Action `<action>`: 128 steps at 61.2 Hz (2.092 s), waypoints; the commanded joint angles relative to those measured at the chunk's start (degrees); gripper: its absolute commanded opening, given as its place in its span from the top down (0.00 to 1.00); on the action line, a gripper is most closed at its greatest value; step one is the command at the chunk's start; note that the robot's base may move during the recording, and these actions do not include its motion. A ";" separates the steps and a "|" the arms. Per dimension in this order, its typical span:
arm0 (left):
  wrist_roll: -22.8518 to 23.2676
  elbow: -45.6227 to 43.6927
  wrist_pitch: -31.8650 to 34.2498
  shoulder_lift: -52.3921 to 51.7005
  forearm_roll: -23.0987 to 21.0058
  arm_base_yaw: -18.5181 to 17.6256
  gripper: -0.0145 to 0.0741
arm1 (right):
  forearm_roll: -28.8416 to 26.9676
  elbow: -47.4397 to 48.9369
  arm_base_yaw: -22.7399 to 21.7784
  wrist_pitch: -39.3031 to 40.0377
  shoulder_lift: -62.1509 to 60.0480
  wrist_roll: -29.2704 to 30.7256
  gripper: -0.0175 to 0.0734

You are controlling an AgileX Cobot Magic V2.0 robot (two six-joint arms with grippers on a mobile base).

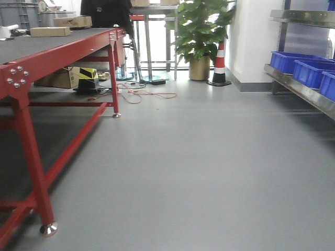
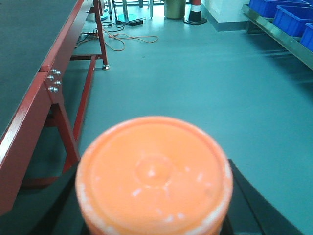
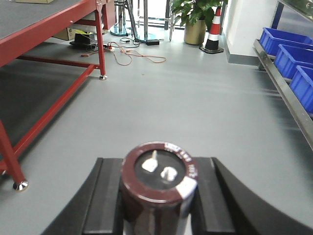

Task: Place cylindrical capacitor in blue bin on shelf
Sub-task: 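Drive the base away from the table along the red-framed bench, then turn and drive the base up to the shelf of blue bins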

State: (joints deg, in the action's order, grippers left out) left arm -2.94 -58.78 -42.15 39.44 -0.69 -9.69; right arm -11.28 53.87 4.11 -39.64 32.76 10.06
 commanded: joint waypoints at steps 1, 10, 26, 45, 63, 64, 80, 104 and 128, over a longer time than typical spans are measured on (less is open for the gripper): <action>0.10 -0.06 1.55 -0.28 -0.24 -0.32 0.96 | 0.19 0.01 0.01 1.13 -0.06 0.46 0.99; 0.10 -0.06 1.55 -0.28 -0.24 -0.32 0.96 | 0.19 0.01 0.01 1.13 -0.06 0.46 0.99; 0.10 -0.06 1.55 -0.28 -0.24 -0.32 0.96 | 0.19 0.01 0.01 1.13 -0.06 0.46 0.99; 0.10 -0.06 1.55 -0.28 -0.24 -0.32 0.96 | 0.19 0.01 0.01 1.13 -0.06 0.46 0.99; 0.10 -0.06 1.55 -0.28 -0.24 -0.32 0.96 | 0.19 0.01 0.01 1.13 -0.06 0.46 0.99; 0.10 -0.06 1.55 -0.28 -0.24 -0.32 0.96 | 0.19 0.01 0.01 1.13 -0.06 0.46 0.99; 0.10 -0.06 1.55 -0.28 -0.24 -0.32 0.96 | 0.19 0.01 0.01 1.13 -0.06 0.46 0.99; 0.10 -0.06 1.55 -0.28 -0.24 -0.32 0.96 | 0.19 0.01 0.01 1.13 -0.06 0.46 0.99; 0.10 -0.06 1.55 -0.28 -0.24 -0.32 0.96 | 0.19 0.01 0.01 1.13 -0.06 0.46 0.99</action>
State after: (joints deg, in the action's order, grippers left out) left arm -2.94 -58.78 -42.12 39.38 -0.61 -9.69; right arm -11.32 53.77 4.11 -39.76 32.76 10.06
